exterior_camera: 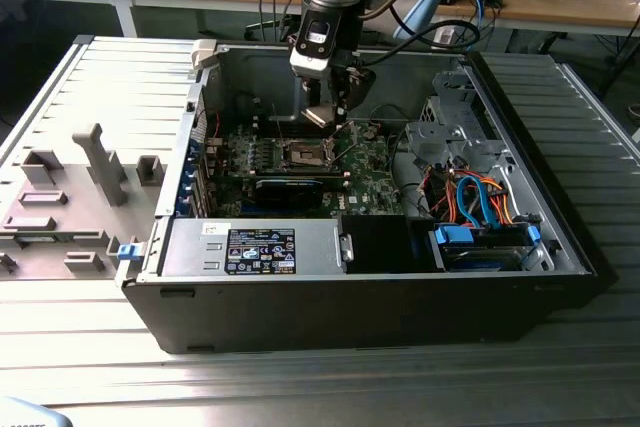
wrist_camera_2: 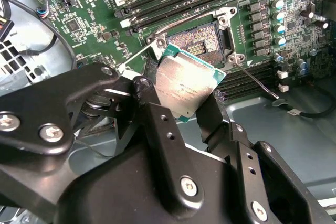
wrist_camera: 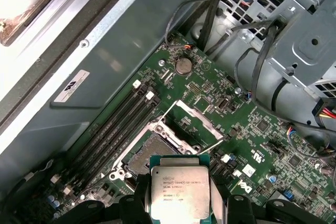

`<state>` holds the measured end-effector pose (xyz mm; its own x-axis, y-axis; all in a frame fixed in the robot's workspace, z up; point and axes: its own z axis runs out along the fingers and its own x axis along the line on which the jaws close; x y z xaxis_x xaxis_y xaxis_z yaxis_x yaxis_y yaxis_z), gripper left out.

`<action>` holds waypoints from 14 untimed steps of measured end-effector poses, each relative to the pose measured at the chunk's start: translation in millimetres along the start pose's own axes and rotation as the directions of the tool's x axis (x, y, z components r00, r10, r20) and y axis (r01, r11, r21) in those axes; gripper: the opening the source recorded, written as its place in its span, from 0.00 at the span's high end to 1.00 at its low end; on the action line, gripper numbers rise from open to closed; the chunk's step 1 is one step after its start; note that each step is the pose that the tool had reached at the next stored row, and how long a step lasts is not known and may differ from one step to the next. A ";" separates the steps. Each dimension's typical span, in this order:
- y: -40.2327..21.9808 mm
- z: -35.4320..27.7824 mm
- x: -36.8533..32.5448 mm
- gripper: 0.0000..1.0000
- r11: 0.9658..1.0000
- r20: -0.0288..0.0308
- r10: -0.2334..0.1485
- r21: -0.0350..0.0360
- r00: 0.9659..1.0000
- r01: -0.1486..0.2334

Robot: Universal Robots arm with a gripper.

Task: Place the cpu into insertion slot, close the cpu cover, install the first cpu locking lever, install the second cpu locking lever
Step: 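Place the cpu into insertion slot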

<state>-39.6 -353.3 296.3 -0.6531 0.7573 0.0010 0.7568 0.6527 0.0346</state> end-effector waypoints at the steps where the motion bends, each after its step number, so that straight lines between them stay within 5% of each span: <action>1: 0.0 0.1 0.0 0.46 1.000 0.000 0.001 0.000 1.000 -0.001; 14: -0.1 2.8 0.0 0.46 0.999 0.004 0.050 0.001 0.999 -0.050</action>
<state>-39.6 -353.3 293.5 -0.6140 0.7893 -0.0008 0.7888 0.6137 0.0332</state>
